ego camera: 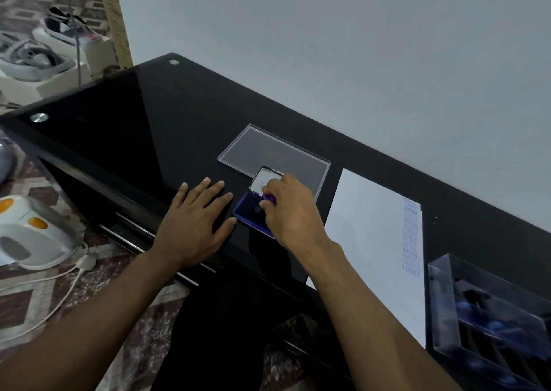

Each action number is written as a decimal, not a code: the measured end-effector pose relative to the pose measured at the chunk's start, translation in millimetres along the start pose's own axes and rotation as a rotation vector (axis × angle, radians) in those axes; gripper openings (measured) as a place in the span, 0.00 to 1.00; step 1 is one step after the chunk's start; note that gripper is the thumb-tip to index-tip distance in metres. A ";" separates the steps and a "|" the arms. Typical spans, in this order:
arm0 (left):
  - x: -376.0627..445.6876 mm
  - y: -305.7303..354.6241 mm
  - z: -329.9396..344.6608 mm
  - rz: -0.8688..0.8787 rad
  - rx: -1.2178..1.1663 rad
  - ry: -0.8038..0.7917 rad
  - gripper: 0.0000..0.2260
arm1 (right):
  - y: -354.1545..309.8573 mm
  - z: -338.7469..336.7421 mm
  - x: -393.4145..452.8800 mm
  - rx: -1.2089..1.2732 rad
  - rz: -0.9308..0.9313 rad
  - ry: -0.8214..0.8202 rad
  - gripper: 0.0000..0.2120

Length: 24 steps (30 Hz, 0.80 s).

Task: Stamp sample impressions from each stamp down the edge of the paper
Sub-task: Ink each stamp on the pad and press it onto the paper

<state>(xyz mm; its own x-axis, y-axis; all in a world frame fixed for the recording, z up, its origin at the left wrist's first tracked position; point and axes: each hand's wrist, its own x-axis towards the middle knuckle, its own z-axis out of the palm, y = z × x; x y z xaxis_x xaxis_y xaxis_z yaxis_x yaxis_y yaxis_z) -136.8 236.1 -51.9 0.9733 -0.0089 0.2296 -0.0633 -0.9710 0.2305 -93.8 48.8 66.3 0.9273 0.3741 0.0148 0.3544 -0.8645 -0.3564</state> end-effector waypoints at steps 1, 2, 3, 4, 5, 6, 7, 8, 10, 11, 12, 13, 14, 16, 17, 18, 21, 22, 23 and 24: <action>-0.4 0.1 0.1 -0.001 0.001 0.001 0.30 | 0.4 0.3 -0.5 -0.002 -0.002 0.003 0.10; -0.6 0.2 0.1 -0.001 0.002 0.004 0.30 | 0.9 0.3 -0.3 -0.006 -0.002 0.006 0.10; -0.9 0.3 0.3 0.002 0.004 0.007 0.30 | 1.0 0.3 -0.1 -0.008 -0.002 0.006 0.11; -1.0 0.3 0.5 0.005 0.005 0.008 0.30 | 0.7 0.0 0.4 -0.006 0.001 0.002 0.11; -0.9 0.4 0.4 0.006 0.004 0.010 0.30 | 0.4 -0.1 0.9 -0.005 0.004 -0.005 0.11; -0.4 0.1 0.4 0.005 0.003 0.009 0.30 | 0.1 -0.3 2.2 -0.005 0.008 -0.014 0.11; -0.1 -0.1 0.6 0.003 0.007 0.008 0.30 | -0.1 0.1 2.9 -0.008 0.011 -0.025 0.12; 0.2 -0.6 0.9 0.002 0.012 0.005 0.30 | -0.3 0.2 4.2 -0.009 0.016 -0.034 0.12; -0.1 -1.0 1.7 0.003 0.013 0.005 0.30 | -0.6 0.6 5.0 -0.009 0.020 -0.038 0.12; -0.1 -0.9 2.1 0.004 0.011 0.007 0.30 | -0.8 0.4 4.6 -0.013 0.020 -0.038 0.11; -0.2 -0.8 2.3 0.004 0.009 0.010 0.30 | -0.7 -0.2 4.4 -0.017 0.020 -0.040 0.12; -0.3 -0.4 2.3 0.004 0.007 0.011 0.30 | -0.5 -0.4 3.6 -0.019 0.019 -0.041 0.12; -0.1 -0.3 2.2 0.004 0.006 0.009 0.30 | -0.2 -0.6 3.1 -0.017 0.018 -0.038 0.12; 0.1 -0.2 2.3 0.002 0.011 0.006 0.30 | 0.4 -0.4 1.6 -0.008 0.015 -0.020 0.11; -0.1 0.0 2.2 0.002 0.013 0.007 0.30 | 0.8 0.0 1.1 -0.004 0.011 -0.006 0.10; -0.1 0.1 2.2 0.003 0.013 0.009 0.30 | 1.1 0.2 1.3 0.001 0.008 0.004 0.10; 0.1 0.0 1.5 0.000 0.020 0.005 0.31 | 0.6 -0.2 1.6 -0.001 0.002 0.000 0.10; 0.3 0.1 1.5 -0.001 0.020 0.002 0.31 | 0.3 -1.0 2.5 -0.006 0.002 -0.008 0.11; 0.1 0.2 1.6 -0.002 0.021 0.000 0.30 | -0.1 -1.2 2.8 -0.015 0.002 -0.017 0.11; 0.1 0.2 1.7 -0.002 0.021 0.000 0.30 | -0.5 -1.6 3.9 -0.024 0.003 -0.024 0.11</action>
<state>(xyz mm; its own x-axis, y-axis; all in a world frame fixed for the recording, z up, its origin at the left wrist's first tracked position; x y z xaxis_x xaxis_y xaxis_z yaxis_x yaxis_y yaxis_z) -136.4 235.5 -53.4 0.9734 -0.0066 0.2292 -0.0564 -0.9758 0.2114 -90.2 50.1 68.0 0.9253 0.3792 -0.0083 0.3549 -0.8733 -0.3337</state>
